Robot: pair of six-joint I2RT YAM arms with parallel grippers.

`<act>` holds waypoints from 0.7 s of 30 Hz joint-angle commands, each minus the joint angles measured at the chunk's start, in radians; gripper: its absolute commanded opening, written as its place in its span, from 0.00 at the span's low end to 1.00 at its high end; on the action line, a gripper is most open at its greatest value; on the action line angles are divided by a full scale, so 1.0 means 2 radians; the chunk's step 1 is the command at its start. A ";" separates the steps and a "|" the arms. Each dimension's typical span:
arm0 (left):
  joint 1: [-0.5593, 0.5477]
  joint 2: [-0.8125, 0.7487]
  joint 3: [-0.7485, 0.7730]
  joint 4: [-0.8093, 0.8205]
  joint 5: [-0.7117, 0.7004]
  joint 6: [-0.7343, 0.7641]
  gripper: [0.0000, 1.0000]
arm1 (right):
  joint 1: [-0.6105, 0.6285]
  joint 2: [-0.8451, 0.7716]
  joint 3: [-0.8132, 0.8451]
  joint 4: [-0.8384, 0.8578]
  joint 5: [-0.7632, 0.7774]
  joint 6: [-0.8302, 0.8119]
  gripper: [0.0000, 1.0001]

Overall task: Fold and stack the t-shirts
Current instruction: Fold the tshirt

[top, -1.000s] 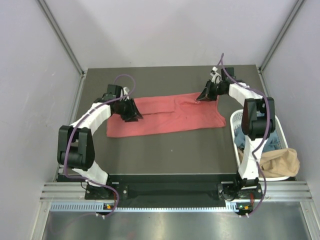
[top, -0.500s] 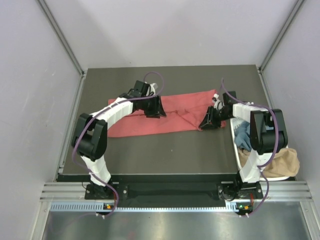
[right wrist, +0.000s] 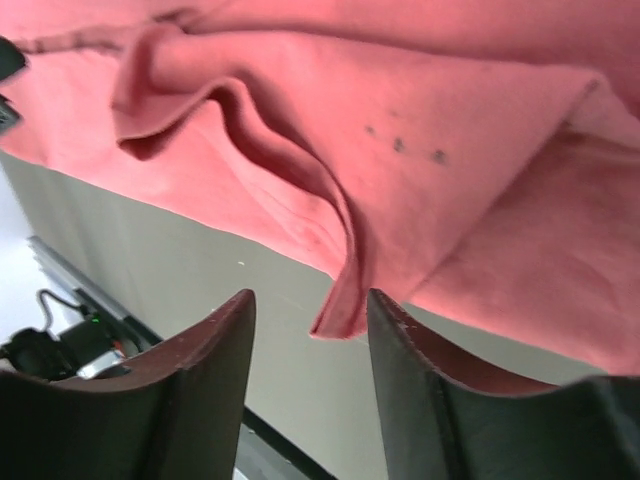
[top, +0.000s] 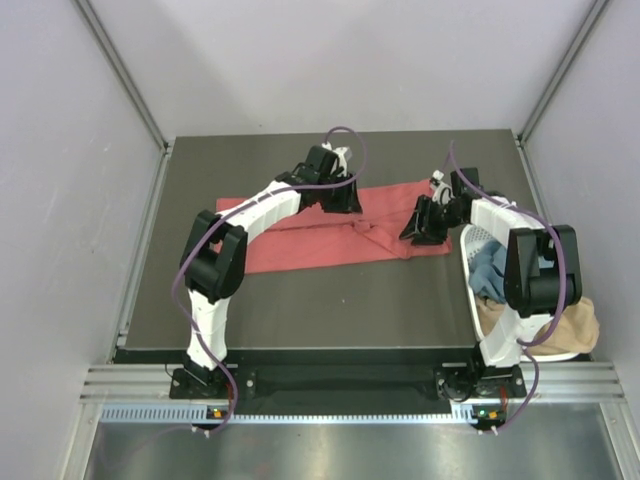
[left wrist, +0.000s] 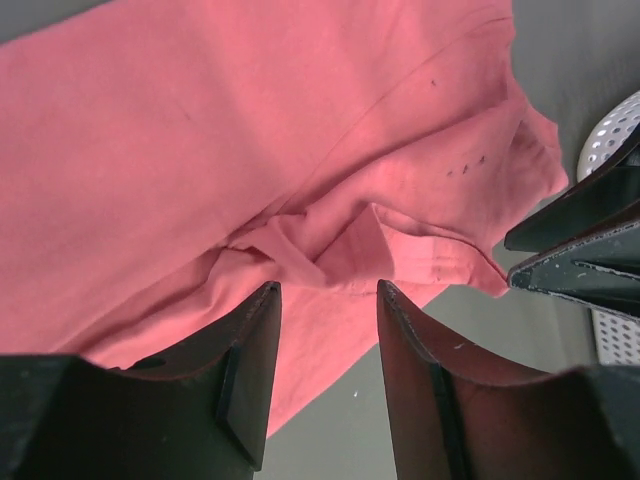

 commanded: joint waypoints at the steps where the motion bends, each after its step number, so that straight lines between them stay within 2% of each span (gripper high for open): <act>1: -0.014 0.005 0.025 0.004 -0.018 0.032 0.48 | -0.003 -0.033 0.002 -0.024 0.028 -0.034 0.50; 5: -0.048 0.005 0.031 -0.010 -0.067 0.080 0.49 | -0.002 -0.043 -0.009 -0.025 0.036 -0.046 0.51; 11: -0.065 0.017 0.052 -0.033 -0.124 0.143 0.49 | 0.000 -0.038 -0.011 -0.026 0.027 -0.045 0.51; 21: -0.073 0.047 0.077 -0.059 -0.127 0.119 0.46 | 0.007 -0.030 -0.013 -0.029 0.030 -0.048 0.51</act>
